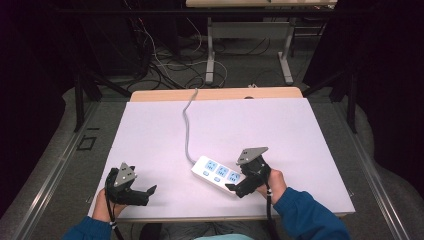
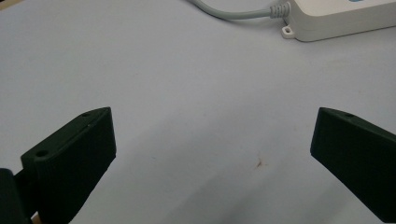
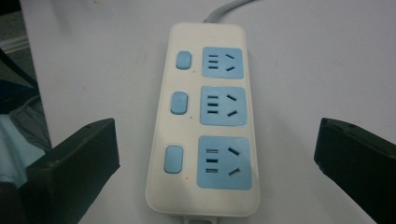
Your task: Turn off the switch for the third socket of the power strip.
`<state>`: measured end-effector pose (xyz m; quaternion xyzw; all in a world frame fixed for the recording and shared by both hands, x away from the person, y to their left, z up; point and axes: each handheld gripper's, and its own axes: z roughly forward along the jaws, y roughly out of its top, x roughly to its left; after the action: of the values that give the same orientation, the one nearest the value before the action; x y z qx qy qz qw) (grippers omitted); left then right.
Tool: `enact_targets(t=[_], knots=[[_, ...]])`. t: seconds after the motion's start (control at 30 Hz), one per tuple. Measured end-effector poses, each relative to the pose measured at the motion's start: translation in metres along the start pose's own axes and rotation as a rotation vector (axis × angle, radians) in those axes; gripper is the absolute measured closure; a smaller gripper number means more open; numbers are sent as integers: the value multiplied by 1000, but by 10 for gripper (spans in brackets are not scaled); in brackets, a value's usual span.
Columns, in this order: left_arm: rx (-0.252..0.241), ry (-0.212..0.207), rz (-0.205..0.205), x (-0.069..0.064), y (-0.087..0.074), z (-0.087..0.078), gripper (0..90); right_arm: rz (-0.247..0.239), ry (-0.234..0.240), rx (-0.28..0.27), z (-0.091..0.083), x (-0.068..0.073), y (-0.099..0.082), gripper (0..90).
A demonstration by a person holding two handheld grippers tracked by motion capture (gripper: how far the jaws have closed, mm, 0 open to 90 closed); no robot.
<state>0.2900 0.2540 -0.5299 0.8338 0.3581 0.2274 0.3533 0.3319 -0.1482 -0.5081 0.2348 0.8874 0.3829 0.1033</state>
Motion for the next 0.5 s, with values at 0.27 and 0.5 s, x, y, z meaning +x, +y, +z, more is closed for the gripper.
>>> enact_targets(t=[0.27,0.5], knots=[[10,-3,1,0,0,0,1,-12,43,-3,4,2,-1,0],[9,-3,2,0,0,0,1,1,45,-28,5,5,-1,202]])
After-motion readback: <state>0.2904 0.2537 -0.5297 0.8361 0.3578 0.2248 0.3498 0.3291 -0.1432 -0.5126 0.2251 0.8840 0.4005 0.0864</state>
